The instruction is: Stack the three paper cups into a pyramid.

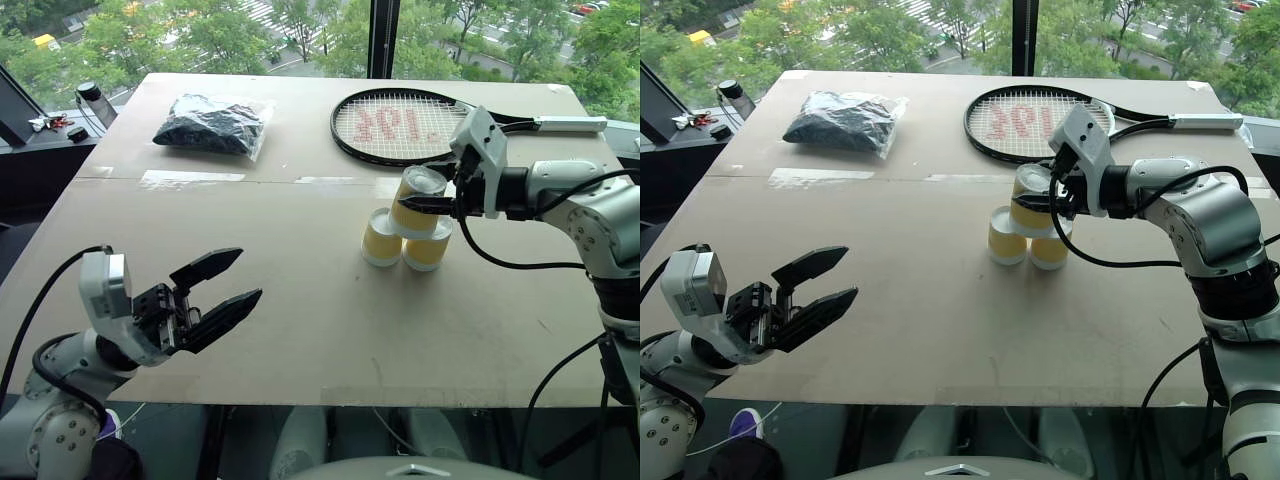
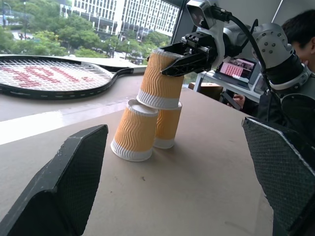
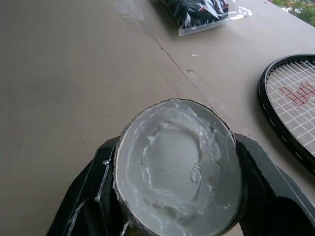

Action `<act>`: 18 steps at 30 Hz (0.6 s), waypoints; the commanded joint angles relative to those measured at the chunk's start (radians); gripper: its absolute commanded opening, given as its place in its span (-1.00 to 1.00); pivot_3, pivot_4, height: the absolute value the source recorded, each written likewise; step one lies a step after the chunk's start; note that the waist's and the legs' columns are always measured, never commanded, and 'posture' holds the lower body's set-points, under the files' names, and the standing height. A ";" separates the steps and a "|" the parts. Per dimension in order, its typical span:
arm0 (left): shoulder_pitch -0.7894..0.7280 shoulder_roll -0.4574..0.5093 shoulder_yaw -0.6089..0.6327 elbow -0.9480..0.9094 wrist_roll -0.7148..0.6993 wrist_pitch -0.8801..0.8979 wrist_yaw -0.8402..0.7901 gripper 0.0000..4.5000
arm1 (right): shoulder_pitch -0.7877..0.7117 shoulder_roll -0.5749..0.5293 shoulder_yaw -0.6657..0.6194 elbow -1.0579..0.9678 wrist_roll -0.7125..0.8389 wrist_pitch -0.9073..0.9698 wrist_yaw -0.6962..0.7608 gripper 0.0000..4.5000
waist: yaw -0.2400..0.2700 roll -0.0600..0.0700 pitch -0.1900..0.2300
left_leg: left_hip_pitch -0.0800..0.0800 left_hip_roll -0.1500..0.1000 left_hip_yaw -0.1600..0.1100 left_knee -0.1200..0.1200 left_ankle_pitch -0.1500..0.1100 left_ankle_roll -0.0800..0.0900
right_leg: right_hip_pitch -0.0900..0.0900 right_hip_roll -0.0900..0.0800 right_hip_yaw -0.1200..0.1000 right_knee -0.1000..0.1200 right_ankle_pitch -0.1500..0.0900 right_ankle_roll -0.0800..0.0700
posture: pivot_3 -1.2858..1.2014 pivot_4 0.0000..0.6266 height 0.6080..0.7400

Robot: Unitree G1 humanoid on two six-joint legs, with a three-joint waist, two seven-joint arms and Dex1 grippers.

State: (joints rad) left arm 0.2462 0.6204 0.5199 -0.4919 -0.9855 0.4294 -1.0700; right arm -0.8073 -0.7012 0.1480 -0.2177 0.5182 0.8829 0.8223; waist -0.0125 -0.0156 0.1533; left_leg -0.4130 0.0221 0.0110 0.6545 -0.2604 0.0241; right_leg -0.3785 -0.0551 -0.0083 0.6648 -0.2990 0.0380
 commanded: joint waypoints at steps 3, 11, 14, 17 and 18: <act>-0.029 0.011 0.018 0.007 -0.024 -0.022 -0.021 1.00 | 0.019 0.000 -0.032 -0.042 -0.008 -0.011 -0.009 -0.05 | 0.000 0.000 0.000 | 0.000 0.000 0.000 0.000 0.000 0.000 | 0.000 0.000 0.000 0.000 0.000 0.000 | 0.03 -0.52 1.00; -0.079 0.010 0.033 0.033 -0.063 -0.017 -0.035 1.00 | 0.054 0.004 -0.042 -0.038 -0.028 -0.091 0.015 0.97 | 0.000 -0.001 0.000 | 0.000 0.000 0.000 0.001 0.000 0.000 | 0.000 0.000 0.000 0.000 0.000 0.000 | 0.03 -0.52 1.00; -0.076 0.018 0.029 0.040 -0.062 -0.008 -0.042 1.00 | 0.055 0.007 -0.063 -0.042 -0.037 -0.121 0.003 0.99 | -0.002 -0.001 0.000 | 0.000 0.000 0.000 0.001 0.001 -0.001 | 0.000 0.000 0.000 0.000 0.000 0.000 | 0.03 -0.52 1.00; -0.073 0.014 0.006 0.040 -0.041 0.005 -0.019 1.00 | 0.067 -0.018 -0.131 -0.065 0.005 -0.142 0.030 0.99 | -0.001 -0.001 0.000 | 0.000 0.000 0.000 0.001 0.001 -0.001 | 0.000 0.001 0.000 0.000 0.000 0.000 | 0.03 -0.52 1.00; -0.076 0.009 -0.011 0.040 -0.019 0.006 0.004 1.00 | 0.080 -0.031 -0.164 -0.074 0.021 -0.154 0.045 0.99 | 0.003 -0.001 0.000 | 0.000 0.000 0.000 0.001 0.001 -0.001 | 0.000 0.001 0.000 0.000 0.000 0.000 | 0.03 -0.52 1.00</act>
State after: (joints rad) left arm 0.1668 0.6295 0.5209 -0.4461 -1.0174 0.4347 -1.0900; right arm -0.7264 -0.7069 0.0738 -0.2435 0.5062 0.7636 0.8434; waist -0.0091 -0.0162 0.1529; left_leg -0.4132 0.0217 0.0103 0.6551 -0.2597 0.0230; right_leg -0.3782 -0.0546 -0.0092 0.6648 -0.2990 0.0381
